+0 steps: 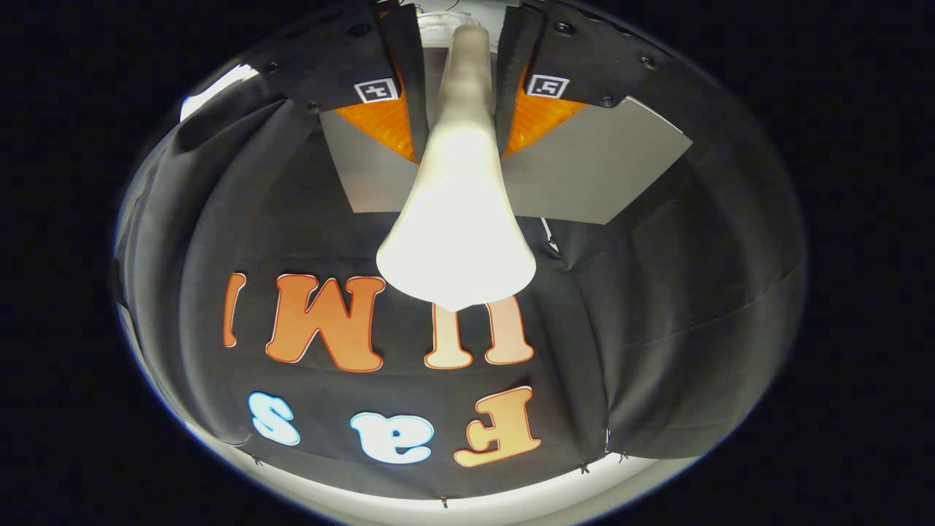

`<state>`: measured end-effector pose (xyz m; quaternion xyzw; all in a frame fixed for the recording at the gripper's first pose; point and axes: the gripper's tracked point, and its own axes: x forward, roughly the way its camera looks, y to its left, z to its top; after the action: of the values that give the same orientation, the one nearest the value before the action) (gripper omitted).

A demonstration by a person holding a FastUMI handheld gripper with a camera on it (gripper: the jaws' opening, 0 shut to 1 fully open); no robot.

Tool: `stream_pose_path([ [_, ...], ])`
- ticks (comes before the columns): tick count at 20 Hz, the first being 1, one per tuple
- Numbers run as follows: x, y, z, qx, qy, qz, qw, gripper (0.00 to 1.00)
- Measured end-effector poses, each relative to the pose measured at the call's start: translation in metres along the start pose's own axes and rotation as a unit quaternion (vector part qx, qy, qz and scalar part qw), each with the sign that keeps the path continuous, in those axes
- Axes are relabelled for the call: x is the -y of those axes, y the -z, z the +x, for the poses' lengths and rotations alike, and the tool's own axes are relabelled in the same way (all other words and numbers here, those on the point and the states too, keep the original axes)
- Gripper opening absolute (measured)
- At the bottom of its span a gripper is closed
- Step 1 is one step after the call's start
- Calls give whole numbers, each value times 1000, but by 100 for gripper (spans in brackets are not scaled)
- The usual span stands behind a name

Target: Iron the clothes twice with a garment steamer, once on the left side and once on the right side.

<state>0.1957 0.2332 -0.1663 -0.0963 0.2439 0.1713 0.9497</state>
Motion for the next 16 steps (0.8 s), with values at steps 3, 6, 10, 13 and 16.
stream_pose_path([
  [3,18,-1,-29,26,7,20,999,50],
  [6,39,-11,-61,56,19,21,998,50],
  [10,71,-30,-111,105,40,18,993,50],
  [13,102,-46,-140,132,60,20,989,50],
  [16,135,-55,-165,149,83,23,985,50],
])
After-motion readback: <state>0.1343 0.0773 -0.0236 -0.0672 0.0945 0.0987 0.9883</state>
